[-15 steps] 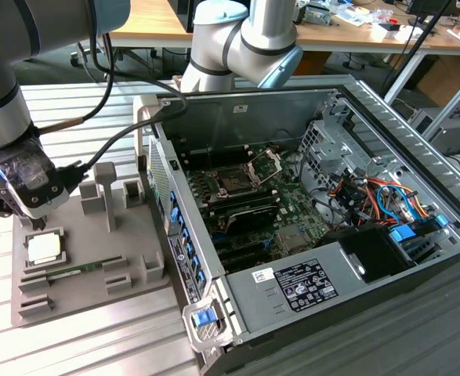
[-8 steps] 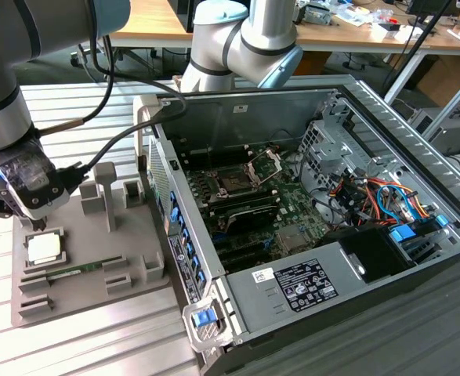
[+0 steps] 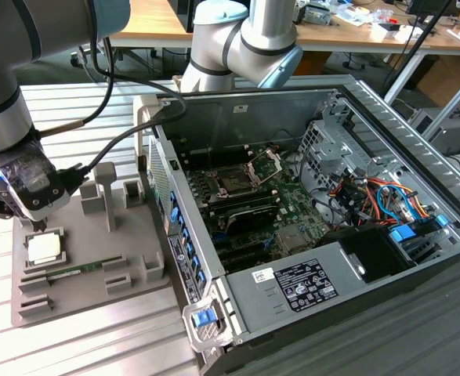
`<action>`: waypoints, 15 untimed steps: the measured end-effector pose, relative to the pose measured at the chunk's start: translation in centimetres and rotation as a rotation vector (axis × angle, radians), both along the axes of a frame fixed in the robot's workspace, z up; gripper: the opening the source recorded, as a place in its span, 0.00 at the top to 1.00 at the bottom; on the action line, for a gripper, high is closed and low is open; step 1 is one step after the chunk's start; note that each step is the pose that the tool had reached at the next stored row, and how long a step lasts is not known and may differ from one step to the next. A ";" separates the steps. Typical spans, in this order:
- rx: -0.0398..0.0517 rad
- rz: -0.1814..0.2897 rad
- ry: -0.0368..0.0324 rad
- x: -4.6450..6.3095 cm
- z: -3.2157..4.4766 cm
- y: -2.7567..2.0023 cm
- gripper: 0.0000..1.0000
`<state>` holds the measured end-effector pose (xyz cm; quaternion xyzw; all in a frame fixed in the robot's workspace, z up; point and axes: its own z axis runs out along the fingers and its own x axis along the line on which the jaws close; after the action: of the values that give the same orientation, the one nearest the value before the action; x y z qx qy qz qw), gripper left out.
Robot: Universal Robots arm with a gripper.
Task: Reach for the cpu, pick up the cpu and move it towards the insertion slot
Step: 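Pick up the cpu and move it towards the insertion slot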
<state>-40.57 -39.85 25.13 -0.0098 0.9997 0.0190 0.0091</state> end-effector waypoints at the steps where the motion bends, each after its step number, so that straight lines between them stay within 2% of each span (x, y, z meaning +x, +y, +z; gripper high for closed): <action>1: 0.0000 0.000 0.0001 0.0 -0.01 0.00 0.89; 15: 0.0000 0.000 -0.0003 0.0 -0.27 0.00 0.89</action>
<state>-40.57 -39.85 24.86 -0.0098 0.9997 0.0190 0.0092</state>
